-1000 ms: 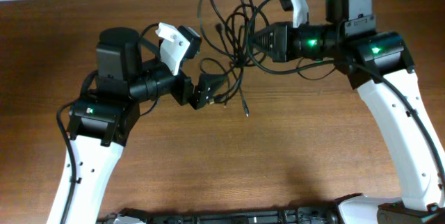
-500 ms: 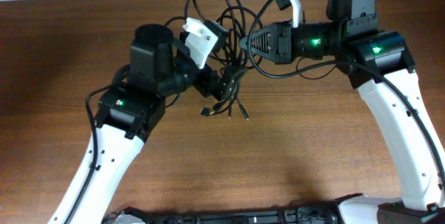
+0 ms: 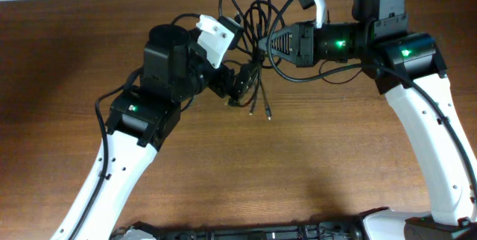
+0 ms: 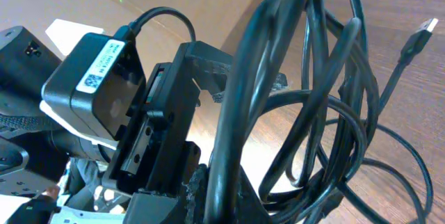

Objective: Untangle cables

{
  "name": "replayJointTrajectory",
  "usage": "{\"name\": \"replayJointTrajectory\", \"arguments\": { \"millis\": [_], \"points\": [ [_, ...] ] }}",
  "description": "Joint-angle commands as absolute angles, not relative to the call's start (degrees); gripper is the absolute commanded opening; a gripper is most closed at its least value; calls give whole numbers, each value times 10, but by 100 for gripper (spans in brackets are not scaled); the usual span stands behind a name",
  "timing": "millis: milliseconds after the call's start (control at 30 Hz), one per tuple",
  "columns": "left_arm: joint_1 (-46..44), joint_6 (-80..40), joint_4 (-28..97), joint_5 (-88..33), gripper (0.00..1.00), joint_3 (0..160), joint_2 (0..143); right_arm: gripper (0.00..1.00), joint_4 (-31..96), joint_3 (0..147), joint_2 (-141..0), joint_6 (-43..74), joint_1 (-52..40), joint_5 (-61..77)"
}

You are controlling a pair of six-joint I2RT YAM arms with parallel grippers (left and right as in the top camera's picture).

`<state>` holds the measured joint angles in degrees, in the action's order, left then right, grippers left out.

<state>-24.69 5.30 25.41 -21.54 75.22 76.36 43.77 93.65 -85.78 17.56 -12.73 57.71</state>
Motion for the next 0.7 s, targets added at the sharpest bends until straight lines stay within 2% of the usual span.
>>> {"name": "replayJointTrajectory", "arguments": {
  "millis": [0,200,300,467,600,633,667],
  "points": [
    [-242,48,247,-214,99,755,742,4,441,950,-848,168,-127,580],
    [-242,61,243,-200,99,755,739,4,441,950,-848,168,-127,604],
    [-242,61,244,-154,99,755,740,4,440,950,-848,168,-127,648],
    [-242,61,244,-150,99,755,749,4,419,951,-848,168,-127,720],
    [-242,60,241,-86,99,755,763,4,419,951,-848,168,-127,734],
    [-242,60,237,-85,97,755,766,4,419,951,-848,168,-127,733],
    [-242,60,234,-85,91,755,768,4,419,951,-848,168,-127,733]
  ]
}}
